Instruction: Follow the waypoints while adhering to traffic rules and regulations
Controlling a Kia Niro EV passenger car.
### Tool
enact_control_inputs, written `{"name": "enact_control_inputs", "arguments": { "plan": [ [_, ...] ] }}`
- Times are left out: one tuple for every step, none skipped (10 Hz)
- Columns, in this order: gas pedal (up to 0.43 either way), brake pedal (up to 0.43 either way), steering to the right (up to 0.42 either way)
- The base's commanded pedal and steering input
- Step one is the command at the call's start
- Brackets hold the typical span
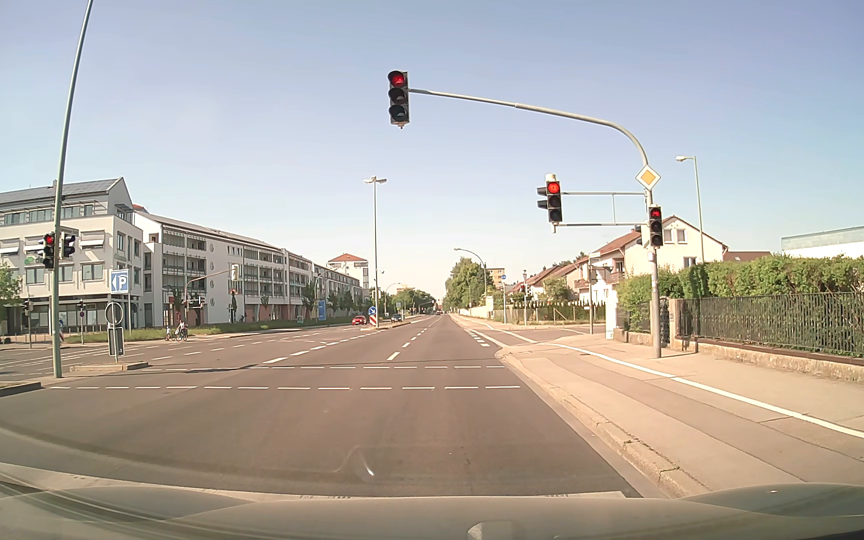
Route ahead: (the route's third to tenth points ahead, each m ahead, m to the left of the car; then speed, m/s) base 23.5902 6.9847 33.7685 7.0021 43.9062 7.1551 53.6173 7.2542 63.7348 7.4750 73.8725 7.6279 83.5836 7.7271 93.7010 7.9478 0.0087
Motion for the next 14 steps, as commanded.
{"name": "enact_control_inputs", "arguments": {
  "plan": [
    [0.0, 0.28, 0.004],
    [0.0, 0.28, 0.004],
    [0.0, 0.28, 0.004],
    [0.0, 0.28, 0.004],
    [0.0, 0.28, 0.005],
    [0.0, 0.28, 0.005],
    [0.0, 0.28, 0.005],
    [0.0, 0.287, 0.005],
    [0.0, 0.28, 0.005],
    [0.0, 0.28, 0.005],
    [0.0, 0.287, 0.005],
    [0.0, 0.28, 0.005],
    [0.0, 0.287, 0.005],
    [0.0, 0.287, 0.005]
  ]
}}
